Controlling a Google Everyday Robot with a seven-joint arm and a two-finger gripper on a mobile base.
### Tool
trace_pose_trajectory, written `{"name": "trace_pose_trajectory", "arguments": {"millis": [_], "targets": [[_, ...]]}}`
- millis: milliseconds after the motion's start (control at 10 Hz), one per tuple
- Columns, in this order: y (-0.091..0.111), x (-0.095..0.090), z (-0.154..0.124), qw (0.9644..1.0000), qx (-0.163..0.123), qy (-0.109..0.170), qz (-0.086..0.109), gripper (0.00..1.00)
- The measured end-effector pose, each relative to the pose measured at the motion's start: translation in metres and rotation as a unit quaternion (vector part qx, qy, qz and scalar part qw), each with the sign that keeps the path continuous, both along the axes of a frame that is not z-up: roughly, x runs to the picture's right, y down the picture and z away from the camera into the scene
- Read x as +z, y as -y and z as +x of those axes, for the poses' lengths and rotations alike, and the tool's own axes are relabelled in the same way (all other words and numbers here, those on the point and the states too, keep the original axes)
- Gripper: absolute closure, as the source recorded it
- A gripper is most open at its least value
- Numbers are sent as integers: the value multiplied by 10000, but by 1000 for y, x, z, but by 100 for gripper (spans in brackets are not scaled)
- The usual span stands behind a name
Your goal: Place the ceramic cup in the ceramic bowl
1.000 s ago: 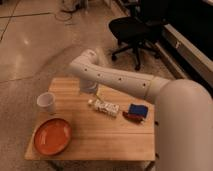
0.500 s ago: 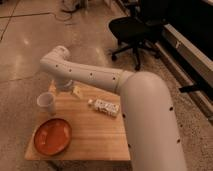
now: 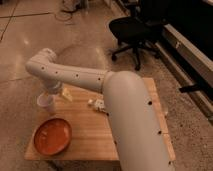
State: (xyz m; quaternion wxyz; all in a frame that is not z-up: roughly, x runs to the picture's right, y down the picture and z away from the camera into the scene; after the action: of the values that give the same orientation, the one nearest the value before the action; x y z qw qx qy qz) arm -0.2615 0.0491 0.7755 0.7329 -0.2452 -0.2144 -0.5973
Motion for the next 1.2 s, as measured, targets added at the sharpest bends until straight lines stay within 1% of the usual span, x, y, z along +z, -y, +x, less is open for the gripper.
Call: {"name": "trace_pose_trajectory", "arguments": {"millis": [300,500,700,900,1000,1200], "targets": [[-1,11,-11,10000,-3,66,-7,20],[-2,22,-14,9999,21,112,11,20],[-6,31,-17,9999,3,165,22,20],[-15,41,-19,9998,2,222,0,20],[-19,44,-20,9997,12,244,-16,24],[-28,48,-29,9991,62,406,-72,45]]}}
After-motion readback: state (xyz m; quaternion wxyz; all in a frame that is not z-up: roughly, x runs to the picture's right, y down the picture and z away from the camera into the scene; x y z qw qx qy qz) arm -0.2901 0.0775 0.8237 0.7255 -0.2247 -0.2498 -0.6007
